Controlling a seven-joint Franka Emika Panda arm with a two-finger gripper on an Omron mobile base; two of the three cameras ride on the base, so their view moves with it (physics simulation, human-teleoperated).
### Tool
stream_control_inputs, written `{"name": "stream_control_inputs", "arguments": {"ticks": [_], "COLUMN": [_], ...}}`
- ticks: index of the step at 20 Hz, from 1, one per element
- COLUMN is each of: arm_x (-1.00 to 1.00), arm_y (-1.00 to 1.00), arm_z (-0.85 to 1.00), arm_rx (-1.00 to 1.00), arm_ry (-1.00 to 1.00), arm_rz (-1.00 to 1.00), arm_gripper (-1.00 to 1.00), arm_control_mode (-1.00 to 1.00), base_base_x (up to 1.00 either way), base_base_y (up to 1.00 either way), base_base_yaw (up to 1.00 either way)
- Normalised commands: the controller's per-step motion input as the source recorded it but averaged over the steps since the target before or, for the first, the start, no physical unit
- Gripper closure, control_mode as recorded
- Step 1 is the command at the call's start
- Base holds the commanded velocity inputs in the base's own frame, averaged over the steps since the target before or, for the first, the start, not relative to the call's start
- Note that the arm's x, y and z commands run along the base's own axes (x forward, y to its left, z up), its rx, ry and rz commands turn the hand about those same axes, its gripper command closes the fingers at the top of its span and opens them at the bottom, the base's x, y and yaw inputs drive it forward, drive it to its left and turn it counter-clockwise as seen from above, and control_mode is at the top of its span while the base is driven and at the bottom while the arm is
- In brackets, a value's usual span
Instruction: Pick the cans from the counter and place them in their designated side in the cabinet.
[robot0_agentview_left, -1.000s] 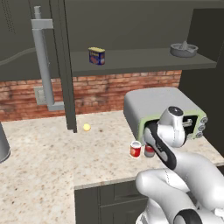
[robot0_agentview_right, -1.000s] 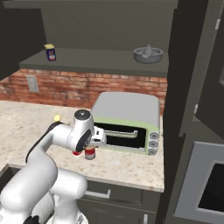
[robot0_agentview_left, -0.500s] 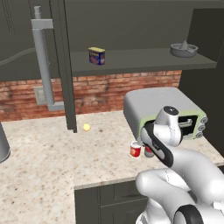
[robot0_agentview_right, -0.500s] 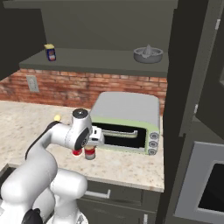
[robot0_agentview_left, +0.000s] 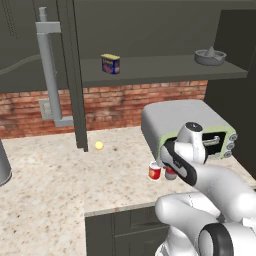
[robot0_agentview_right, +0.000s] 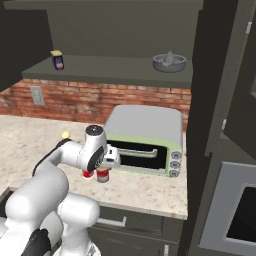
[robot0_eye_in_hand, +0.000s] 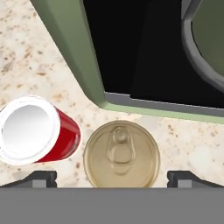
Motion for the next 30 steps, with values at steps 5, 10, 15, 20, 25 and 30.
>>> {"name": "stream_control_inputs", "arguments": {"ticks": [5,10,15,20,25,30], "arm_x": [0.0,0.0,0.0,0.0,0.0,-0.14], "arm_y": [0.0,0.0,0.0,0.03,0.07,0.0], "arm_z": [-0.19,-0.18,-0.17,-0.17,-0.13,-0.01], "arm_rx": [0.0,0.0,0.0,-0.01,-0.01,0.0], "arm_ry": [0.0,0.0,0.0,0.0,0.0,-0.05], "arm_rz": [0.0,0.0,0.0,0.0,0.0,0.0], "arm_gripper": [-1.0,-1.0,-1.0,1.0,1.0,1.0], "arm_control_mode": [-1.0,-1.0,-1.0,-1.0,-1.0,-1.0], "base_base_x": [0.0,0.0,0.0,0.0,0.0,0.0], "base_base_y": [0.0,0.0,0.0,0.0,0.0,0.0], "base_base_yaw": [0.0,0.0,0.0,0.0,0.0,0.0]}}
